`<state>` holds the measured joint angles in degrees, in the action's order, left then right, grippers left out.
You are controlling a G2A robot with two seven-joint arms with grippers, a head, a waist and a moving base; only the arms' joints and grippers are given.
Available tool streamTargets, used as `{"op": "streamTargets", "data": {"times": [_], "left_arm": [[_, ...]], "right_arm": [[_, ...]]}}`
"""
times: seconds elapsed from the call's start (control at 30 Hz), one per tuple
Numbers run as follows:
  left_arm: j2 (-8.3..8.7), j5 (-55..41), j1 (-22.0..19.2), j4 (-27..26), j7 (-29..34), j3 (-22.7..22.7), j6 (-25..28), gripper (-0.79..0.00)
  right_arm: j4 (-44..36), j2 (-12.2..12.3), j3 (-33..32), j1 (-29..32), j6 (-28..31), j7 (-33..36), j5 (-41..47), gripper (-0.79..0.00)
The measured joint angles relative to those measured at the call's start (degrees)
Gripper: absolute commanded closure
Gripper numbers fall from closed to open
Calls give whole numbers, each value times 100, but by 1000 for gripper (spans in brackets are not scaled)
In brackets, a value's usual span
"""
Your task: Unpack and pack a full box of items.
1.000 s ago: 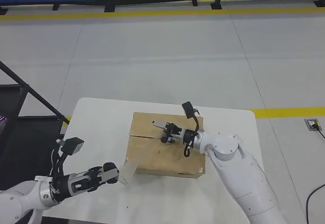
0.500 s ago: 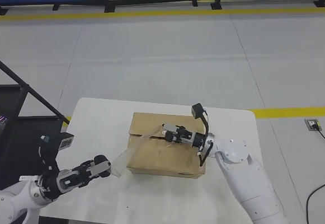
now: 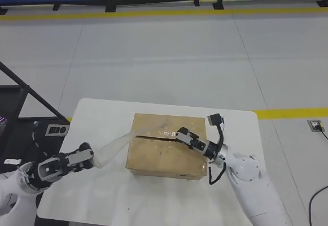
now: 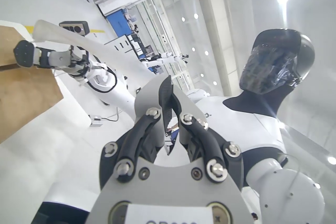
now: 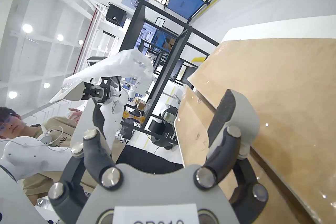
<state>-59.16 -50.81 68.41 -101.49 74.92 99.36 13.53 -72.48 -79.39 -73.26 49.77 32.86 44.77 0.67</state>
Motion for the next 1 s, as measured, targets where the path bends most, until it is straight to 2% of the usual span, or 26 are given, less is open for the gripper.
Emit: {"op": "streamTargets", "data": {"times": [0.1, 0.27, 0.4, 0.63, 0.7, 0.83, 0.93, 1.0], "left_arm": [[2, -299, -140, 206, 148, -97, -223, 0], [7, -641, -335, 543, 280, -255, -633, 0], [31, -146, -402, 638, 21, -222, -646, 0], [11, -366, -344, 581, -48, -310, -728, 0], [-3, -556, -309, 572, -100, -426, -864, 0], [-21, -943, -436, 775, 119, -691, -1293, 0], [-32, -1073, -639, 1043, 325, -905, -1568, 0], [-52, -1188, -780, 1230, 417, -1058, -1674, 0]], "right_arm": [[-196, 22, -29, 225, 291, -278, -237, -785], [-750, 95, -187, 820, 1244, -919, -1062, -785], [-814, 103, -203, 919, 1299, -986, -1125, -785], [-935, 109, -208, 962, 1251, -1098, -1305, -785], [-1149, 113, -214, 1039, 1226, -1370, -1801, -785], [-1850, 105, -141, 1308, 1234, -2222, -3429, -785], [-2262, 86, -87, 1555, 766, -2930, -4536, -785], [-2256, 86, -88, 1554, 686, -3051, -4786, -785]]}}
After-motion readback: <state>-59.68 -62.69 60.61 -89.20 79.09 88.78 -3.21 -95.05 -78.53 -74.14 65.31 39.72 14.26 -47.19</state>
